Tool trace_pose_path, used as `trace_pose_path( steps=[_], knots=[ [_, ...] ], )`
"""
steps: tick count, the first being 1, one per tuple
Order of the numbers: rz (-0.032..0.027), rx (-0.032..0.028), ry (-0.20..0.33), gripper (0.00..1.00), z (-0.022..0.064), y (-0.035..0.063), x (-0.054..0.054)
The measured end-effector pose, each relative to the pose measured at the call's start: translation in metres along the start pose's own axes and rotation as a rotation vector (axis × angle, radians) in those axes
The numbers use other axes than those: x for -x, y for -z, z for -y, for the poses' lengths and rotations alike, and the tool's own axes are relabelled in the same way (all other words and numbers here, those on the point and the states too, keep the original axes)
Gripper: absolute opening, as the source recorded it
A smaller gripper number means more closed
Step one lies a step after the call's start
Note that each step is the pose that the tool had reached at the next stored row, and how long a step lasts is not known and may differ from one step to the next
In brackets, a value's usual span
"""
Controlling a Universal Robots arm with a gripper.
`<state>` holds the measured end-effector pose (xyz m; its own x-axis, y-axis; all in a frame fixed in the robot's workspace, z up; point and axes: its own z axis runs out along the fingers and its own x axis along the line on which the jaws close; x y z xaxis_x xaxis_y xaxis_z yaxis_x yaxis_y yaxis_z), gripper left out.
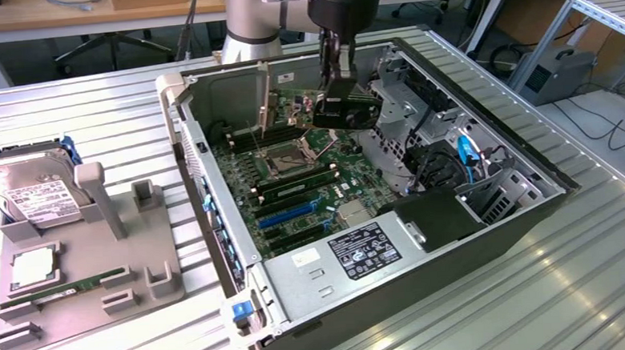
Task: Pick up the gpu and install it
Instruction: 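Insert the gpu into the slot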
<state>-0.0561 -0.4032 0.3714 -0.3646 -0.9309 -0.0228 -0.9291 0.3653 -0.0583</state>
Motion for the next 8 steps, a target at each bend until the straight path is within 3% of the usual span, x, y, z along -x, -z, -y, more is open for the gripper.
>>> trace_pose_path(
  steps=[8],
  knots=[
    [0.0011, 0.0004, 0.023, 0.27, 0.0, 0.0, 0.0]
  ],
)
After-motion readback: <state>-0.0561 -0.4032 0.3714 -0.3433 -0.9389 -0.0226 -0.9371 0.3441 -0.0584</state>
